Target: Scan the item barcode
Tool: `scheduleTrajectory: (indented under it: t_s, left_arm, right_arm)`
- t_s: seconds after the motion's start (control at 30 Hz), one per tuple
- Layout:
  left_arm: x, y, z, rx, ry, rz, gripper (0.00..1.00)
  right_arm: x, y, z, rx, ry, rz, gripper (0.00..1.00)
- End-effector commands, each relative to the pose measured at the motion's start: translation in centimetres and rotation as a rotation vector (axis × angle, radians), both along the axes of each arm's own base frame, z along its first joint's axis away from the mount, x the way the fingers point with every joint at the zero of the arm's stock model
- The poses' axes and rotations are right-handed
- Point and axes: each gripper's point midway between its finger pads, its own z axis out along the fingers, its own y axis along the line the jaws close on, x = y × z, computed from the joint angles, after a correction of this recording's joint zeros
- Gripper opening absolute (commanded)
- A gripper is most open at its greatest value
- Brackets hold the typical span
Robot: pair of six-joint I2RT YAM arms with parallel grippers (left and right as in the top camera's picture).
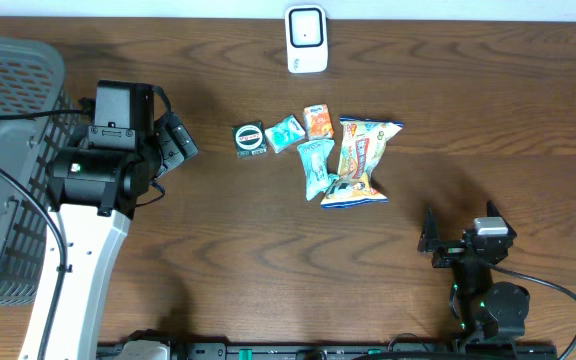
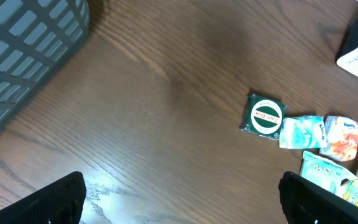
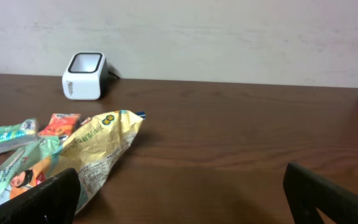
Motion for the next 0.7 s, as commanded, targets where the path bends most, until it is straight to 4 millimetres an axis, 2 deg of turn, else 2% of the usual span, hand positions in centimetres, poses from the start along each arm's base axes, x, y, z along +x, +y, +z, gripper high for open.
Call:
scheduleTrajectory:
  t_s: [0.0, 0.13, 0.2, 0.27, 0.3, 0.4, 0.5, 0.57, 0.63, 0.67]
  left_arm:
    - [0.1, 0.1, 0.5, 0.003, -0.010, -0.004, 0.98]
    - [0.1, 0.1, 0.5, 0.003, -0.010, -0.004, 0.98]
    - [0.1, 0.1, 0.5, 0.003, -0.010, -0.004, 0.98]
    - [0.1, 0.1, 0.5, 0.003, -0.010, -0.004, 0.98]
    - [0.1, 0.1, 0.5, 0.003, -0.010, -0.004, 0.98]
    - [0.1, 0.1, 0.5, 0.003, -0.010, -0.004, 0.97]
    - [0.1, 0.1, 0.5, 0.003, -0.010, -0.004, 0.98]
    - [0.1, 0.1, 0.5, 0.003, -0.010, -0.004, 0.98]
    - [0.1, 0.1, 0.5, 0.003, -0.010, -0.004, 0.98]
    - [0.1, 0.1, 0.5, 0.003, -0.010, -0.004, 0.98]
  right_arm:
    - [0.0, -0.3, 0.0, 0.003, -0.003, -0.014, 0.99]
    - [-0.1, 1.0, 0.3, 0.052, -0.011, 0.058, 0.99]
    - [-0.1, 1.4, 2.7, 0.067, -0.105, 0.083, 0.99]
    - [-0.8, 3.2, 6.1, 0.130, -0.235, 0.196, 0.99]
    - [-1.1, 3.6, 7.1, 0.132, -0.274, 0.227, 0.99]
    - [-3.2, 4.5, 12.2, 0.103, -0.496, 0.296, 0.99]
    - [-6.2, 4.1, 17.1, 0.076, -0.737, 0.289, 0.99]
    - [-9.2, 2.5, 21.2, 0.091, -0.934, 0.206, 0.99]
    - [-10.9, 1.7, 25.0, 0.104, -1.010, 0.165, 0.99]
    - [-11.0, 1.7, 25.6, 0.101, -1.011, 0.165, 0.99]
